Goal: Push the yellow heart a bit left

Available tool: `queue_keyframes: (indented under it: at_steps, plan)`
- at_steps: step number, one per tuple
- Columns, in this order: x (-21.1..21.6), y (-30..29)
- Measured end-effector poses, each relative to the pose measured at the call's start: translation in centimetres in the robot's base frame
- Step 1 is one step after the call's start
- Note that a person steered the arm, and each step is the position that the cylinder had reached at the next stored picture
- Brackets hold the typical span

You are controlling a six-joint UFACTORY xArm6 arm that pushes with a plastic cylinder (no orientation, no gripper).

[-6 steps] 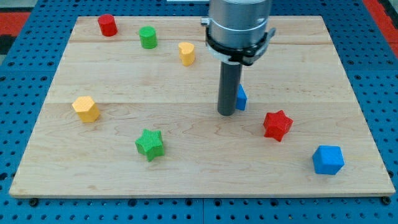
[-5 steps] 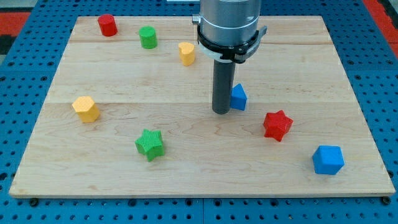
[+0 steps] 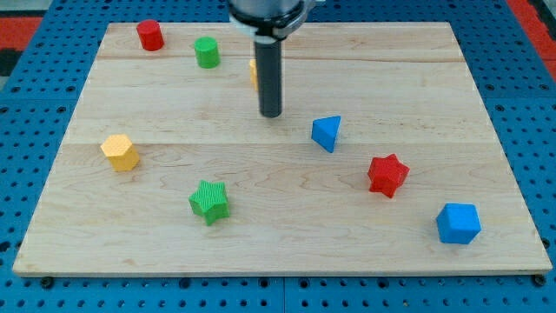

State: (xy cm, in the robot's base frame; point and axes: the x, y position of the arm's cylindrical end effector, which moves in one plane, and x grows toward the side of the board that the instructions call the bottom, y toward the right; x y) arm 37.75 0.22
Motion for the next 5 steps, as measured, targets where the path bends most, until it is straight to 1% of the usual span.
queue_keyframes:
  at_steps: [1,2,3,4,5]
  plan:
    - [-2.9,5.4]
    - [-6.8,5.7]
    - [-9.9,1.8]
    - [-8.5,-1.4]
    - [-7.7,-2.3]
